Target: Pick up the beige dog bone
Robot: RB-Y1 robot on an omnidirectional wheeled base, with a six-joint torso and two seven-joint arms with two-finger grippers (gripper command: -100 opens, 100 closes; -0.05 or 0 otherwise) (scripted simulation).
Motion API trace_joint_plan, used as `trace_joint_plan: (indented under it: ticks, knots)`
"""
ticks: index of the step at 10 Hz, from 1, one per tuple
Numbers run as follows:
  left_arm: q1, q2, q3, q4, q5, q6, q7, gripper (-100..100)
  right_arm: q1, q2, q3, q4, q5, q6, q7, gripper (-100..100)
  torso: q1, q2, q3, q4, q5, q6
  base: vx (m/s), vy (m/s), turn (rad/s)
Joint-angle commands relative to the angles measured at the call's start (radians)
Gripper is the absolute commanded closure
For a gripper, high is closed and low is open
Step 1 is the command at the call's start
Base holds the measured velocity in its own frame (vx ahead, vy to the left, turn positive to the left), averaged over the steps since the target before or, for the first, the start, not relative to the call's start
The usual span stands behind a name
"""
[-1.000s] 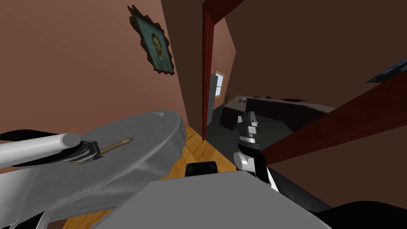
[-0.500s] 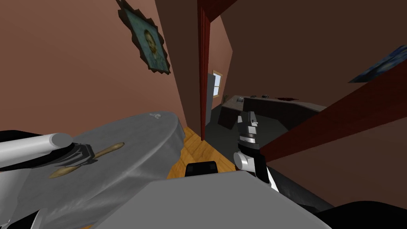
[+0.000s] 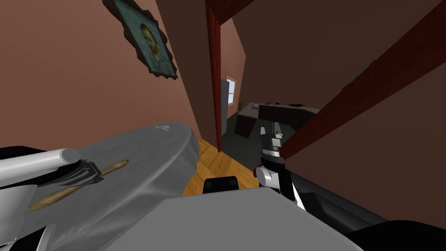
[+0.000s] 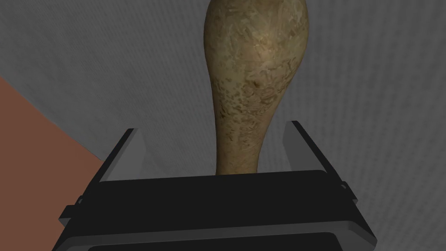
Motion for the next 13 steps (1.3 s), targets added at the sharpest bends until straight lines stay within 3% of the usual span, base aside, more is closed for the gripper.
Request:
trace_joint_plan:
  ticks: [1, 2, 3, 7, 8, 9, 13]
  knots:
    - [-0.01, 0.002, -0.004, 0.04, -0.026, -0.021, 0.026, -100, 0.0, 0.0, 0.0, 0.0, 0.0, 0.0, 0.0, 0, 0.0, 0.0, 0.0, 0.0, 0.0, 0.0, -0.102, 0.038, -0.304]
    - [-0.006, 0.003, -0.001, 0.024, -0.014, -0.011, 0.013, -100, 0.0, 0.0, 0.0, 0.0, 0.0, 0.0, 0.0, 0, 0.0, -0.001, -0.001, 0.0, 0.0, 0.001, -0.034, 0.021, -0.055]
    - [-0.006, 0.004, -0.001, 0.027, -0.016, -0.013, 0.016, 100, 0.0, 0.0, 0.0, 0.0, 0.0, 0.0, 0.0, 0, 0.0, -0.004, -0.003, -0.001, 0.0, -0.001, -0.008, 0.001, 0.012]
    - [-0.007, -0.001, 0.003, 0.031, -0.011, -0.008, 0.024, 100, 0.0, 0.0, 0.0, 0.0, 0.0, 0.0, 0.0, 0, -0.005, -0.01, -0.007, -0.004, -0.005, 0.003, 0.001, 0.001, 0.003]
    - [-0.008, -0.001, 0.003, 0.03, -0.01, -0.007, 0.023, 0, 0.0, 0.0, 0.0, 0.0, 0.0, 0.0, 0.0, 0, -0.005, -0.011, -0.008, -0.005, -0.004, 0.002, 0.0, 0.0, 0.0]
    - [0.0, -0.001, 0.0, -0.003, -0.001, 0.001, 0.004, 100, 0.0, 0.0, 0.0, 0.0, 0.0, 0.0, 0.0, 0, -0.003, -0.012, -0.009, -0.006, -0.003, 0.001, 0.053, -0.021, 0.176]
    - [0.023, -0.006, 0.008, -0.104, 0.055, 0.053, -0.047, 100, 0.001, 0.0, 0.0, 0.0, 0.0, 0.0, 0.0, 0, -0.004, -0.019, -0.012, -0.006, -0.002, -0.003, 0.125, -0.05, 0.294]
